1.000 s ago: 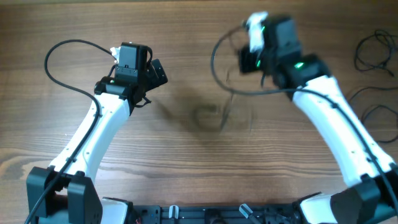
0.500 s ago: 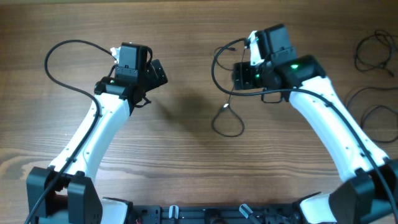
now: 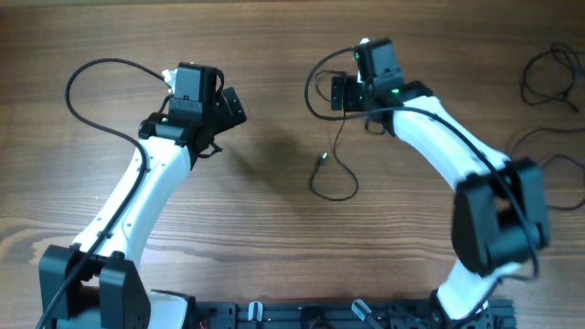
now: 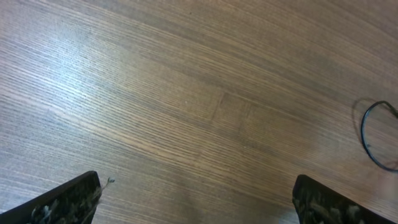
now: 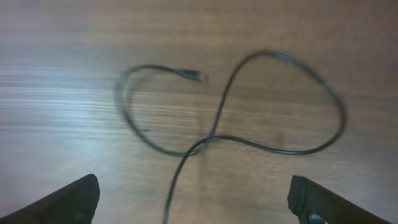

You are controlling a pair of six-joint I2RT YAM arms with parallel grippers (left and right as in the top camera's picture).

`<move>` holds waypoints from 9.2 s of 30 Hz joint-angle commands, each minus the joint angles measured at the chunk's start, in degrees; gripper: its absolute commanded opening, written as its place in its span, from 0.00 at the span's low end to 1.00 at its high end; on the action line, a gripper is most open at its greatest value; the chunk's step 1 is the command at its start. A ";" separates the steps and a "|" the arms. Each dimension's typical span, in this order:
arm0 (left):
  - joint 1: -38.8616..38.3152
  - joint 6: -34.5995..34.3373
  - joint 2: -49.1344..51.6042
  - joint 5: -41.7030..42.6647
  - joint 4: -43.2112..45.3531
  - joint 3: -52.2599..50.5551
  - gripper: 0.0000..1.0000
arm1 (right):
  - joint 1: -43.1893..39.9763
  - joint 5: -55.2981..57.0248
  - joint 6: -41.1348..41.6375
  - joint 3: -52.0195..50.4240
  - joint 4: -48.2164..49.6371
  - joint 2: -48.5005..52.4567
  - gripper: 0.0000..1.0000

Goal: Untangle cables

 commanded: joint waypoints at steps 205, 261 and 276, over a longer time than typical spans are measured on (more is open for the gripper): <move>0.44 0.04 -0.09 -0.94 0.09 0.11 1.00 | -25.20 -25.11 -8.44 -48.65 9.38 -99.91 1.00; 0.44 0.04 -0.09 -0.94 0.09 0.11 1.00 | -25.79 -10.01 -7.08 -75.43 21.03 -109.04 1.00; 0.44 -0.17 -0.09 -0.94 0.28 0.11 1.00 | -25.79 -10.01 -7.10 -75.43 21.03 -108.98 1.00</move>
